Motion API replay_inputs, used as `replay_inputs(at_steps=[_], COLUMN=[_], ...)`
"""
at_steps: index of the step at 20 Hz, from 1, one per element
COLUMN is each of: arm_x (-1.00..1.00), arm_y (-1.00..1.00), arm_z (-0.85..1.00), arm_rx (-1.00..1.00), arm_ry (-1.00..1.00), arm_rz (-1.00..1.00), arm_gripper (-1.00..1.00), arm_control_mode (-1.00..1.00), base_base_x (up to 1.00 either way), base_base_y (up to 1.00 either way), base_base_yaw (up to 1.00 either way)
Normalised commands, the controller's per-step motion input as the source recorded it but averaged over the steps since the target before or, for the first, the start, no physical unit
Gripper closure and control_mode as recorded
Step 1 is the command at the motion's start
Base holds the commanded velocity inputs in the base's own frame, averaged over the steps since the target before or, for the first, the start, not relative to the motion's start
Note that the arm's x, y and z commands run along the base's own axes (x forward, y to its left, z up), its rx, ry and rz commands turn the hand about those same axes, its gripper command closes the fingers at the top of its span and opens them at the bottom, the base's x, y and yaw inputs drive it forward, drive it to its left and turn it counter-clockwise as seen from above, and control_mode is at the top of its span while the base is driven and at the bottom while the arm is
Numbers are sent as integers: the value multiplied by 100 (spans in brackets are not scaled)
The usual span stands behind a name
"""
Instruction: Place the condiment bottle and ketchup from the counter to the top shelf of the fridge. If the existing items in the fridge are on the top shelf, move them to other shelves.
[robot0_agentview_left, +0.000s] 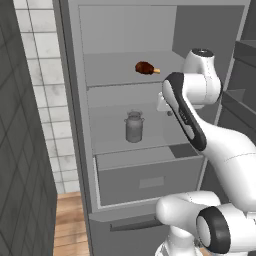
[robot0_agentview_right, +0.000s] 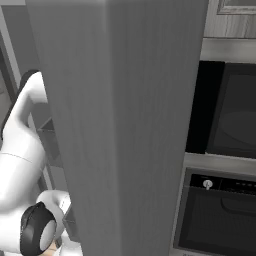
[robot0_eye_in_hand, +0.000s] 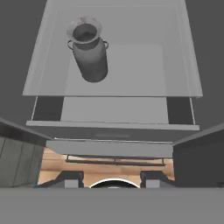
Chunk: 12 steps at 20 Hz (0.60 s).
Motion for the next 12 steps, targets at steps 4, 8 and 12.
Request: replay_inputs(at_steps=[4, 8, 12], arm_x=[-14, -15, -41], arm_y=[0, 0, 0], arm_z=[0, 11, 44], arm_rx=[0, -1, -1], arm_ry=[-5, -15, -30], arm_rz=[0, 0, 0], arm_gripper=[-100, -100, -100], arm_control_mode=[-100, -100, -100], base_base_x=[0, 0, 0], base_base_y=[0, 0, 0], base_base_yaw=[0, 0, 0])
